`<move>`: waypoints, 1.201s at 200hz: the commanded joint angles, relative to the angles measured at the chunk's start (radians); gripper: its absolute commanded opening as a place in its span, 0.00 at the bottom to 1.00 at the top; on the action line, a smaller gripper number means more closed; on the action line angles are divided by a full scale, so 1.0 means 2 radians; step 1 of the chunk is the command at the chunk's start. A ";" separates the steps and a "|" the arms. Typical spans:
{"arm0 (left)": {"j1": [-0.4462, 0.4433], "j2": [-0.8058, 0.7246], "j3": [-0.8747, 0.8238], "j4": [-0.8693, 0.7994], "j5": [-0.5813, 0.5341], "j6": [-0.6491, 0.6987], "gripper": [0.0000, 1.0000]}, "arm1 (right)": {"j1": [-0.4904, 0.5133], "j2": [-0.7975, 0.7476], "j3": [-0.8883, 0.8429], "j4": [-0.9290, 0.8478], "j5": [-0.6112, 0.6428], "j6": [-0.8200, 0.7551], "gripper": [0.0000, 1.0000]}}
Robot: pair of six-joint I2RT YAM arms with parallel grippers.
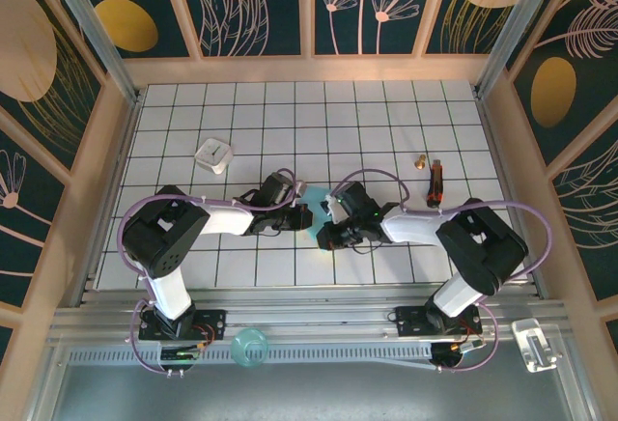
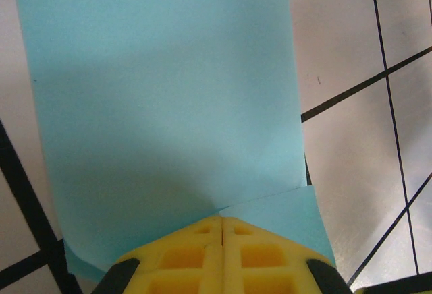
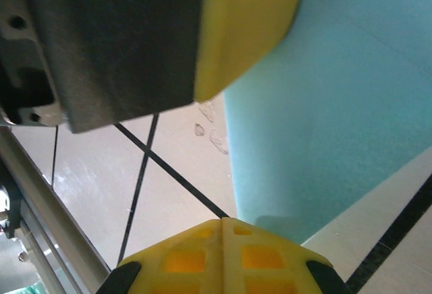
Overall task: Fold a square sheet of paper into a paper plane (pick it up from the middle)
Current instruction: Third fold the triangle at the center of the table.
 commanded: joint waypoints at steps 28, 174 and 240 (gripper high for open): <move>0.005 0.029 -0.008 -0.065 -0.048 0.010 0.00 | -0.009 0.013 -0.041 0.009 0.004 -0.007 0.00; -0.015 -0.109 -0.062 0.028 0.016 -0.127 0.15 | -0.009 0.013 -0.084 0.022 0.020 0.020 0.00; -0.048 -0.062 -0.067 0.088 0.049 -0.181 0.00 | -0.010 0.014 -0.087 0.023 0.023 0.019 0.00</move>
